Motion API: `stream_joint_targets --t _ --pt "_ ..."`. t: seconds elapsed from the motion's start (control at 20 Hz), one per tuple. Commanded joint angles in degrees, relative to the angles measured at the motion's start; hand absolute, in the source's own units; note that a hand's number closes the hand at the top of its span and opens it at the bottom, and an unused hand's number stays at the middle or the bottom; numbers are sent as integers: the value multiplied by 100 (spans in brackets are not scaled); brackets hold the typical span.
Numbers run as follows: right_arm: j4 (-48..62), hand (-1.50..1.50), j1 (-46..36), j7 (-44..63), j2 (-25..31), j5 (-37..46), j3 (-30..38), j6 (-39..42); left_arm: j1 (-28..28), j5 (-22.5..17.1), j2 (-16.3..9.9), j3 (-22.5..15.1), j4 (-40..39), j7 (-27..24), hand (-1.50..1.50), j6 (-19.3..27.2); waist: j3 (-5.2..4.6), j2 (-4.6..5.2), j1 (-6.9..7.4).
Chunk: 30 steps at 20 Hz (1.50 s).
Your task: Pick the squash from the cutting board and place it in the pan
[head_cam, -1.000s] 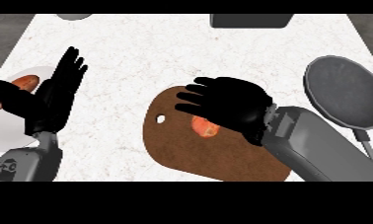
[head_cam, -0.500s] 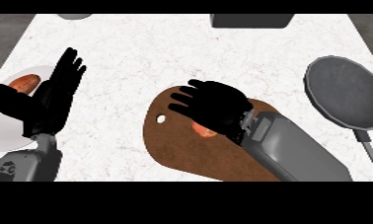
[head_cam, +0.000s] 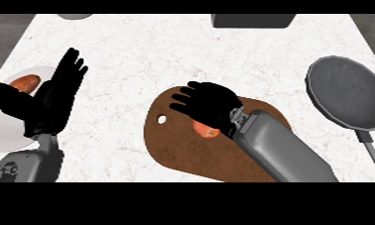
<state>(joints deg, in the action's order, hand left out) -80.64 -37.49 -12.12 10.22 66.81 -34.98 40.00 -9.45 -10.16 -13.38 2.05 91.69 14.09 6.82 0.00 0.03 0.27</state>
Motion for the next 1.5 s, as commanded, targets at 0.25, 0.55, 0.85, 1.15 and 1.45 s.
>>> stream_joint_targets --t 0.25,0.55,0.85,1.15,1.45 --pt "786 -150 66 -477 -416 398 355 -444 280 245 207 -52 161 -75 0 -35 1 -3 12" --pt "972 -150 279 -675 -478 770 306 -537 -260 274 240 133 -234 -49 0 -46 0 -2 -22" --pt "1572 150 110 -1160 -848 929 171 -1102 -218 154 48 410 -344 -100 0 -268 0 0 -6" --pt "1949 150 241 -1443 -951 1020 365 -1510 162 188 203 325 -36 -226 0 -343 0 -2 1" --pt "1991 150 126 -1781 -736 746 798 -1819 -103 211 170 349 -82 107 0 -314 2 -1 1"
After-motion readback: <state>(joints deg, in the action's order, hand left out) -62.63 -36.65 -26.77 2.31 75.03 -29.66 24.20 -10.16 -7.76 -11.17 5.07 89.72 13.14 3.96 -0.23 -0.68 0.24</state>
